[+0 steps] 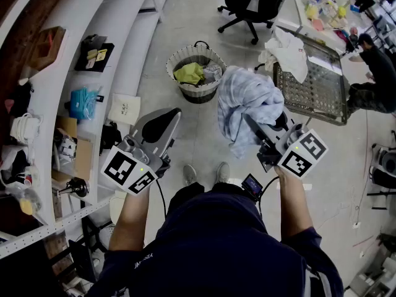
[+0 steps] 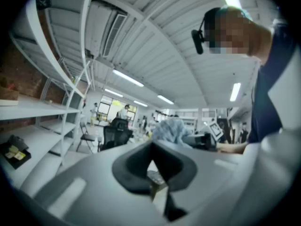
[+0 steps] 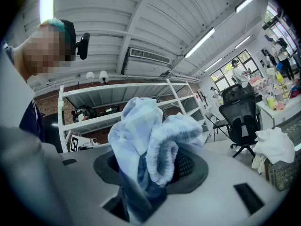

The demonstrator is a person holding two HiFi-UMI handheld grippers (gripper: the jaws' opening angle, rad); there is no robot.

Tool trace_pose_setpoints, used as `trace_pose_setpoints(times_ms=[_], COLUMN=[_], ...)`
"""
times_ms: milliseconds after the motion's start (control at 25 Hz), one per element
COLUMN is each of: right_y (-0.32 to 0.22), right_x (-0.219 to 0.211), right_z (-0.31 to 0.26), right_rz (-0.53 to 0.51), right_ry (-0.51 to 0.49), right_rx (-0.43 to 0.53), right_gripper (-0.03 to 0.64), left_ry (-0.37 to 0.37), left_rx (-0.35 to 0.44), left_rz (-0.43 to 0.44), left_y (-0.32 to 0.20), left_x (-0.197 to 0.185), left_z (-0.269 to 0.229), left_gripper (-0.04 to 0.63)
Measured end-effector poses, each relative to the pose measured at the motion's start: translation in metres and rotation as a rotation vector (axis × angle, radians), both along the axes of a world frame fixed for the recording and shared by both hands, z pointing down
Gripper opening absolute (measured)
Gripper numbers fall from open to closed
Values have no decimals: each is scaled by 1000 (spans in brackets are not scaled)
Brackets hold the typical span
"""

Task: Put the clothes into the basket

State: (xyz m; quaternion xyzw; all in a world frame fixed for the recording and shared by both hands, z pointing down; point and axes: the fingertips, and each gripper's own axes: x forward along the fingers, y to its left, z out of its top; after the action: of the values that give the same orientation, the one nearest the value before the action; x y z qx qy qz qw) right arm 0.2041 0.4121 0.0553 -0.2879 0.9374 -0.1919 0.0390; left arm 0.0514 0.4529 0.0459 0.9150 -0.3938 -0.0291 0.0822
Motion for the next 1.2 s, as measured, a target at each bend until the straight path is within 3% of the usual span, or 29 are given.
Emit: trace_pose_setpoints(times_ms=[560,880,1200], right_y=[4,22,27], right_x=[-37,-82,-100], right_z=[13,25,27], right_rz=[-11,30,63], right_ry=[22,22,33], right_rx=[-32,-55,-72], right_gripper=[199,199,199], left_ry=[-20,-37,-38], left_rx=[-12,-21,-16], left_rz=[4,47,69], left_y=[2,13,10], left_x=[-25,-66,-92], left_z=[14,29,32], left_gripper=[5,5,5])
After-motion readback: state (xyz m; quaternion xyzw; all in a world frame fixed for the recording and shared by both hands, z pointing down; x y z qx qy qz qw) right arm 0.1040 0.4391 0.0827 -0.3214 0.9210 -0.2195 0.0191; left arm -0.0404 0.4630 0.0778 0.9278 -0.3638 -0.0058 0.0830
